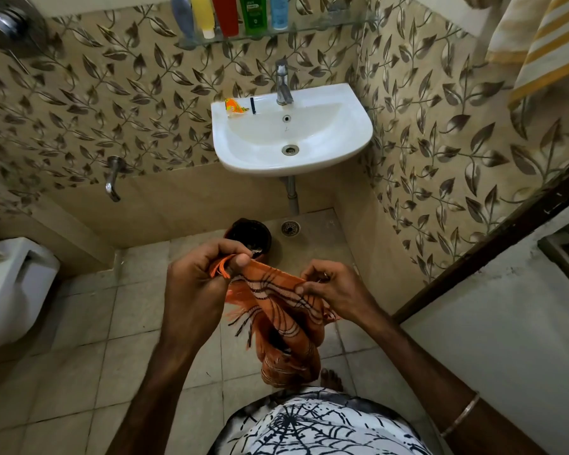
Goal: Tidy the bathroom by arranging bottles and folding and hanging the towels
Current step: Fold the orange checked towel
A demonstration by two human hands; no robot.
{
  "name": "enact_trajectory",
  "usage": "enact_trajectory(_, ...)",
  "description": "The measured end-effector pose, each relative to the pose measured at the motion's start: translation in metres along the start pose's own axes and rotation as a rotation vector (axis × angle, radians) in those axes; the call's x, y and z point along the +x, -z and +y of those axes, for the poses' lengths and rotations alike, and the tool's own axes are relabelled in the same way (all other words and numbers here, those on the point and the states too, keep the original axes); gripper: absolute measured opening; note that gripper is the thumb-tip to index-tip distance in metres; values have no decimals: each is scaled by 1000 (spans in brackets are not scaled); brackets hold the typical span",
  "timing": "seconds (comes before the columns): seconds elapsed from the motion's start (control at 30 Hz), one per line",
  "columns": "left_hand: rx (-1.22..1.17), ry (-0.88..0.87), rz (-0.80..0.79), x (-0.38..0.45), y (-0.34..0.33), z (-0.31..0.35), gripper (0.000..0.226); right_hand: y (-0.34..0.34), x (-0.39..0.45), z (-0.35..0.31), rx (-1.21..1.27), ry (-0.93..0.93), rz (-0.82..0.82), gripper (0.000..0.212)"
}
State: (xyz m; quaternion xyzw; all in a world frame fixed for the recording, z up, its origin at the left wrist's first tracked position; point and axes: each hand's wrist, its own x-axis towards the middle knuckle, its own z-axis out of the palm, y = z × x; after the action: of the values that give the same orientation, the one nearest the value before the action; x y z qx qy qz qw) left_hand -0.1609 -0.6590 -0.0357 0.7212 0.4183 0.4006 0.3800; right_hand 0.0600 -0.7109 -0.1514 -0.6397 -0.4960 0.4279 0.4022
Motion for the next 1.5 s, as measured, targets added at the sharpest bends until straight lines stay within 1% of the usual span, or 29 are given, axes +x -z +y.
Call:
enact_trajectory(0.07,-113,93,5,-1,-2,2,15,1,-1,0,-24,50,41,15)
enact_trajectory(0.13,-139,111,3,1,-2,3,16,2,-2,-1,36,78,16,18)
enact_trajectory(0.2,-134,99,1,2,0,4,16,3,-3,1,105,67,-46,17)
enact_trajectory(0.27,-128,81,1,4,1,4,16,3,-4,3,61,67,-46,15)
enact_trajectory(0.33,-116,53,-3,5,2,5,15,2,-5,3,72,64,-61,17)
enact_trajectory(0.4,-97,25,-4,4,1,5,13,2,-5,4,118,33,-125,20)
enact_trajectory(0.47,-83,23,10,4,2,5,15,3,-6,8,96,-7,-193,19)
enact_trajectory(0.57,-93,29,22,5,4,6,17,3,-7,15,84,-73,-223,13)
enact_trajectory(0.63,-111,32,21,6,6,5,17,4,-7,18,117,-91,-205,18)
enact_trajectory(0.7,-157,74,22,6,7,5,15,5,-6,19,118,-97,-158,23)
enact_trajectory(0.83,-286,233,64,7,9,-4,13,8,-4,18,96,-83,-52,17)
enact_trajectory(0.97,-346,309,147,8,12,-17,19,13,-8,8,37,-55,25,18)
enact_trajectory(1.1,-369,304,216,12,8,-26,25,13,-14,-4,-50,-4,75,18)
enact_trajectory(1.2,-350,223,244,15,2,-28,27,14,-18,-14,-91,54,102,16)
enact_trajectory(1.23,-281,169,230,15,-1,-29,22,14,-20,-17,-103,84,108,16)
enact_trajectory(1.27,-172,107,182,14,-2,-29,13,15,-21,-20,-121,115,114,16)
enact_trajectory(1.3,-73,61,92,14,-3,-29,7,15,-22,-23,-144,145,121,16)
enact_trajectory(1.33,17,30,-17,14,-3,-28,22,16,-23,-27,-163,168,129,15)
enact_trajectory(1.43,256,-39,-389,18,-5,-23,79,21,-26,-34,-149,208,149,14)
enact_trajectory(1.47,345,-62,-513,17,-8,-18,92,23,-26,-36,-144,215,152,14)
enact_trajectory(1.5,437,-85,-605,17,-11,-17,100,25,-27,-37,-139,221,151,14)
